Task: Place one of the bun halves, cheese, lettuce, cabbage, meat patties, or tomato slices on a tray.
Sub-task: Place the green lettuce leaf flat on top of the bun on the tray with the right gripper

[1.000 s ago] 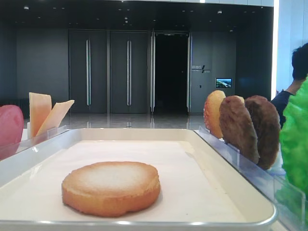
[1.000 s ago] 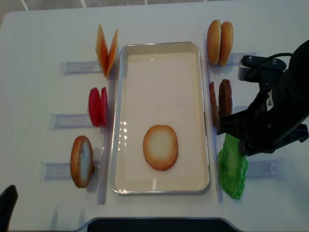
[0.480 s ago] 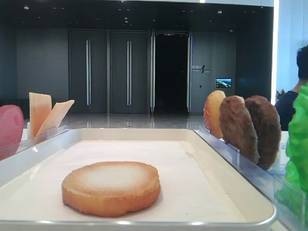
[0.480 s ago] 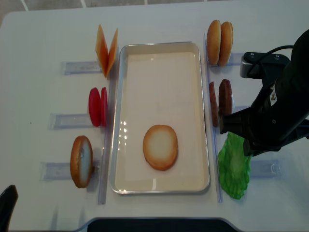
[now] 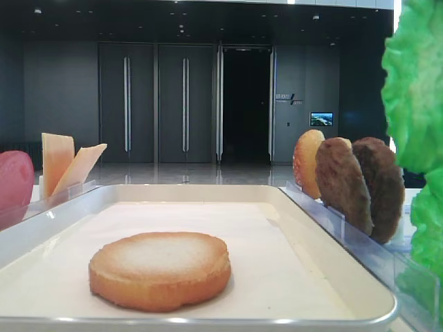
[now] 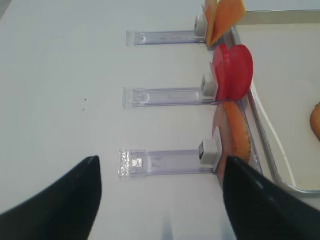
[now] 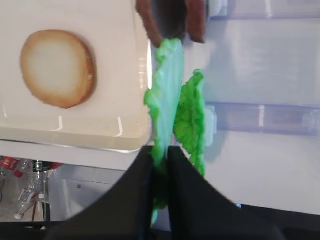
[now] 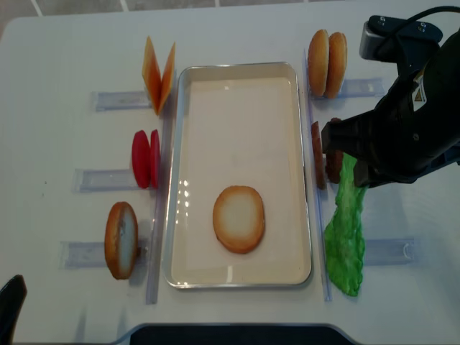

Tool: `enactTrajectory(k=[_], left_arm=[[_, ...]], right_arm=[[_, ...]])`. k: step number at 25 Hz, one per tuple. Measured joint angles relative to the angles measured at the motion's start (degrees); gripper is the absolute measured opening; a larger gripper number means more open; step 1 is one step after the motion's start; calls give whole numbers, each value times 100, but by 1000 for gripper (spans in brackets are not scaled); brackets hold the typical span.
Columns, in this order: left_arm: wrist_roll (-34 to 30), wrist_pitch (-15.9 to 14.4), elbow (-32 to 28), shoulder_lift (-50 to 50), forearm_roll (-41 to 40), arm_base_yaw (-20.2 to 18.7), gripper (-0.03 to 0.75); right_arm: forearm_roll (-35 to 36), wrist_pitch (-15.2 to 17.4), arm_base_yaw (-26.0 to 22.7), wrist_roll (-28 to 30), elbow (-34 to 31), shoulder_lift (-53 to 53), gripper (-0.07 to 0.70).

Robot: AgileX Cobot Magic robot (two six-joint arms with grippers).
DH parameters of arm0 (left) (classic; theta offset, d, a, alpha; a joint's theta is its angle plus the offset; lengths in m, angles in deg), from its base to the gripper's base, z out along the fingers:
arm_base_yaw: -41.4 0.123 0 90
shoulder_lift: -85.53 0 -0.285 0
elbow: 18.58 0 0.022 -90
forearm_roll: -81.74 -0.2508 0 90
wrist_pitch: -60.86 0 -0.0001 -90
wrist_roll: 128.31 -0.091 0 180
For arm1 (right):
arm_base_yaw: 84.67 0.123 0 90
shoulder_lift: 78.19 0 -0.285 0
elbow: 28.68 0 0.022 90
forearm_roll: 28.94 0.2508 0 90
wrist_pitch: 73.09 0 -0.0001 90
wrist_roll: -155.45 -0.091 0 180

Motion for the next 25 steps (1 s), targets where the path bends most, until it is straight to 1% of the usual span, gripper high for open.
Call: enactTrajectory(k=[2, 4, 9, 11, 17, 19, 22, 25], left_arm=[[0, 0, 0, 0, 0, 0, 578], [0, 0, 0, 0, 0, 0, 578], [0, 0, 0, 0, 0, 0, 578], [0, 0, 0, 0, 0, 0, 578], [-4, 0, 0, 0, 0, 0, 578], [-4, 0, 0, 0, 0, 0, 578], [-4, 0, 0, 0, 0, 0, 578], [-4, 0, 0, 0, 0, 0, 578]], right_arm=[[33, 3, 205, -93, 12, 122, 69], [79, -148, 399, -162, 11, 188, 69], [172, -1029, 747, -409, 11, 200, 69], [179, -1212, 775, -492, 11, 200, 69], [178, -1248, 775, -572, 11, 111, 69], [312, -1326, 775, -572, 11, 33, 69], [767, -1643, 775, -267, 11, -151, 69], [1371, -2014, 775, 322, 11, -401, 69]])
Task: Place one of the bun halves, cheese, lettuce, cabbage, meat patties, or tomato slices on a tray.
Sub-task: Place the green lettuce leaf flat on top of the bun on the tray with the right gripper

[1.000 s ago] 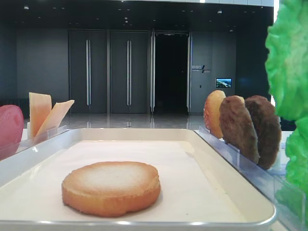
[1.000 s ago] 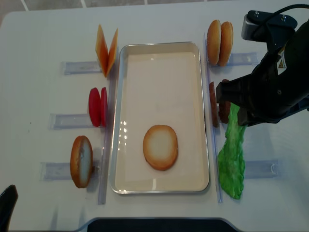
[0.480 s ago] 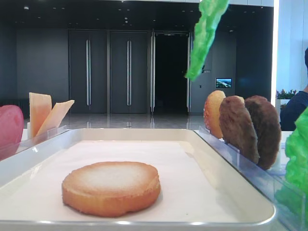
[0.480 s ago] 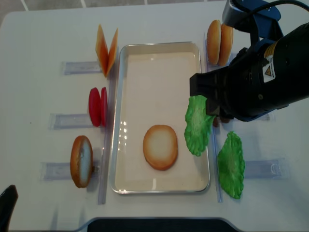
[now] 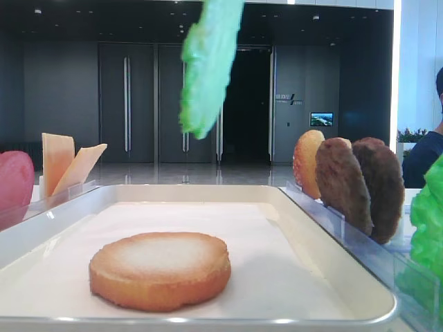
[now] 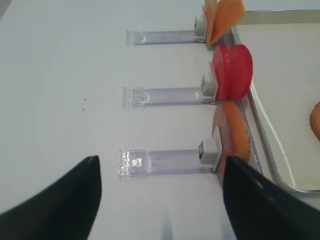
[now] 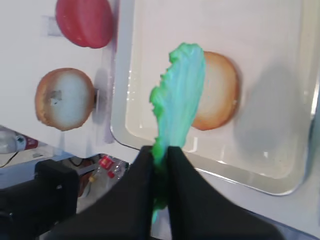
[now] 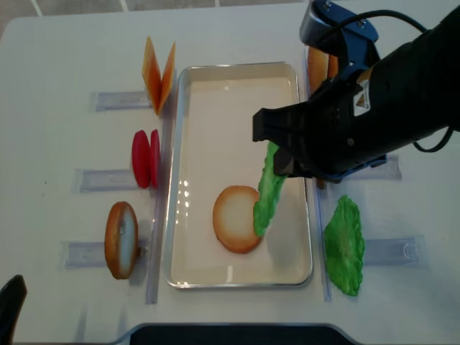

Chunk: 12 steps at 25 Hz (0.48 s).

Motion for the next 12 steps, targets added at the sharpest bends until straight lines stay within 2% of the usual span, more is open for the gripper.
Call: enactTrajectory(k=[5, 12], left_arm=[[0, 0, 0, 0, 0, 0, 578], [0, 0, 0, 0, 0, 0, 578]], right_arm=[[823, -540, 0, 796, 0, -434, 69], [2097, -903, 0, 2012, 0, -1113, 69]])
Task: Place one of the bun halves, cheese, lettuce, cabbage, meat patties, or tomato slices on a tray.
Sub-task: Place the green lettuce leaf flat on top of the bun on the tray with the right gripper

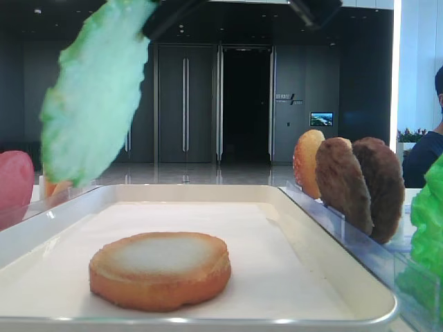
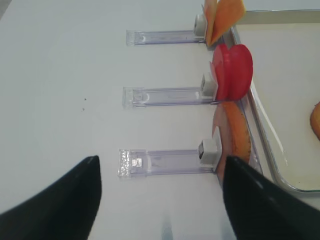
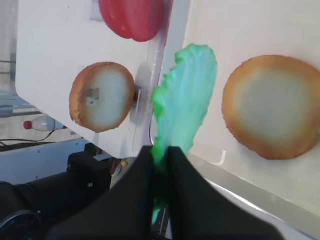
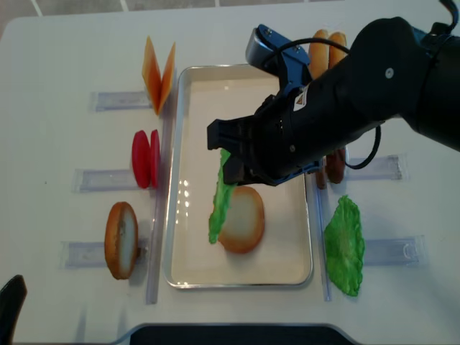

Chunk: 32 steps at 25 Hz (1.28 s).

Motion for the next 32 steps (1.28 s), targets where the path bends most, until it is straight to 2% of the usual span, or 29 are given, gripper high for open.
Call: enactTrajectory(k=[6, 10, 18, 32], left_arm=[[0, 0, 0, 0, 0, 0, 578], [0, 0, 0, 0, 0, 0, 578], [0, 0, 0, 0, 0, 0, 578], [0, 0, 0, 0, 0, 0, 578]], right_arm=[[1023, -194, 0, 997, 0, -486, 69], [1337, -223, -55, 1322, 0, -720, 69], [1350, -225, -495, 1467, 0, -751, 69], [1338, -164, -511, 1479, -44, -753, 69]])
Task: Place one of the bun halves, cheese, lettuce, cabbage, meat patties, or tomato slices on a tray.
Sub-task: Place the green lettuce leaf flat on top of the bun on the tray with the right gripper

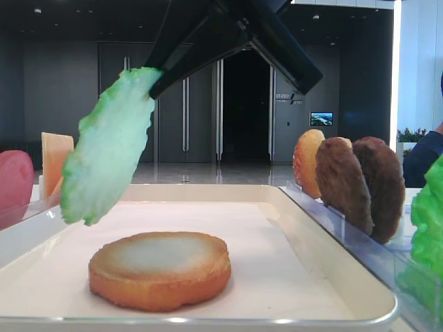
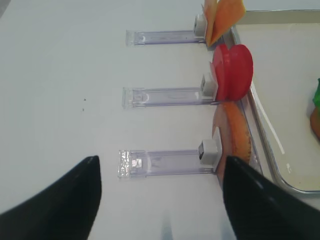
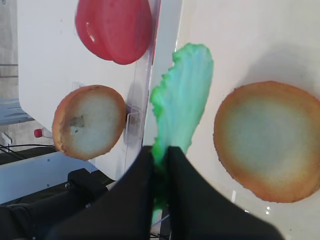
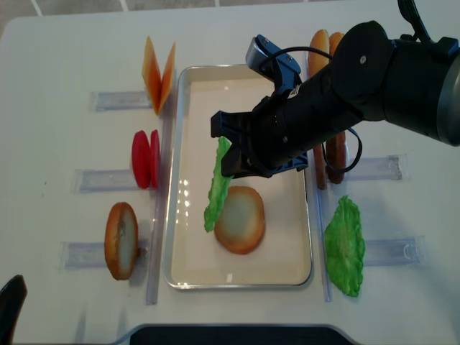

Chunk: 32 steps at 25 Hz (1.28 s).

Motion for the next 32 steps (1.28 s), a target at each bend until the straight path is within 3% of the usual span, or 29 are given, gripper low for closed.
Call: enactTrajectory(k=[15, 19, 32], left_arm=[[0, 0, 0, 0, 0, 0, 578], [0, 0, 0, 0, 0, 0, 578], [0, 0, 0, 0, 0, 0, 578]], right_arm=[[18, 48, 25, 49, -220, 0, 69], [406, -8, 66, 273, -220, 0, 69], [598, -180, 102, 361, -220, -268, 69]])
